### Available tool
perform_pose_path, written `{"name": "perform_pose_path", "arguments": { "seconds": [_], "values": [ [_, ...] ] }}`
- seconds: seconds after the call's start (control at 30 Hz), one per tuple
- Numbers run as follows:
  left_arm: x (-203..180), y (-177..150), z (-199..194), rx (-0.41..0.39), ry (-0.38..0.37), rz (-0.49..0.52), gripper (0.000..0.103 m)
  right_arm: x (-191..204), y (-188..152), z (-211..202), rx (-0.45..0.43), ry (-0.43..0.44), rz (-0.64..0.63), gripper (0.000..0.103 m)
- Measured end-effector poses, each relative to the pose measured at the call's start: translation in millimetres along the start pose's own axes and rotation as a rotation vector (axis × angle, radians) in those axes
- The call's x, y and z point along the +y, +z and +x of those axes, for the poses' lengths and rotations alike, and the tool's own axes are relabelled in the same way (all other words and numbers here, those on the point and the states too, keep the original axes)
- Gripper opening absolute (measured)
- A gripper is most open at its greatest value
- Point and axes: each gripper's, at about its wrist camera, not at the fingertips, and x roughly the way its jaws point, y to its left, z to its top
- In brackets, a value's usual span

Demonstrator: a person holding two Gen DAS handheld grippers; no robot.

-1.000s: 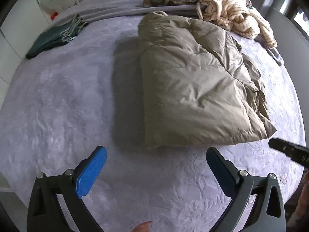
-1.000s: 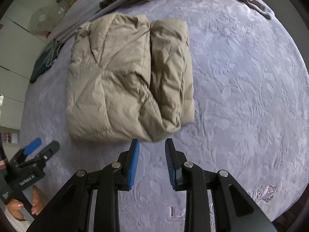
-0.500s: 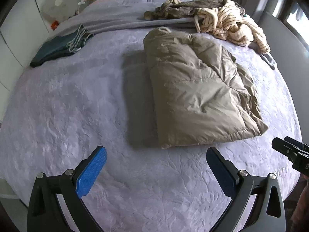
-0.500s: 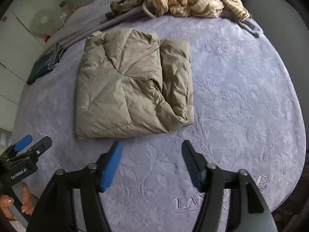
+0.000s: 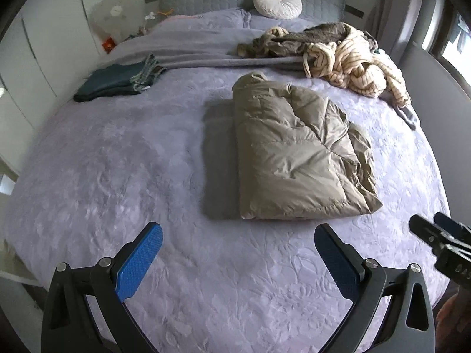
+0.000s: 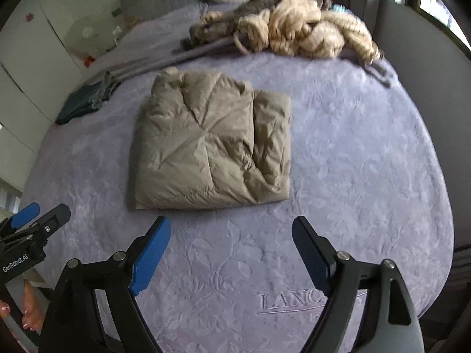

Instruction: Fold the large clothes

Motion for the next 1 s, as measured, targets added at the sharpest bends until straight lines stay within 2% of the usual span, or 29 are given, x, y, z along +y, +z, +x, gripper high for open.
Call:
{"name": "perform_pose_path", "arguments": {
  "seconds": [0.1,0.27,0.63,1.0],
  "values": [
    [-4,-7,-15,-0.021,0.011,-0.007,0.103,-3,-4,-20,-0.064,0.005,-0.007,0.088],
    [-7,-15,-37,-0.065,0.038,0.008,0.103,-4,-9,-38,-0.089,-0.016,-0.031,0.089],
    [-2,-25,-61,-0.099,0.048,0.003,0.103,-5,-18,-61,-0.126,-0.036,-0.034,0.089],
    [0,-27,-63,-0.1,0.048,0.003,0.103,-2,-23,-66,-0.126,-0.033,-0.03,0.089]
  ]
}}
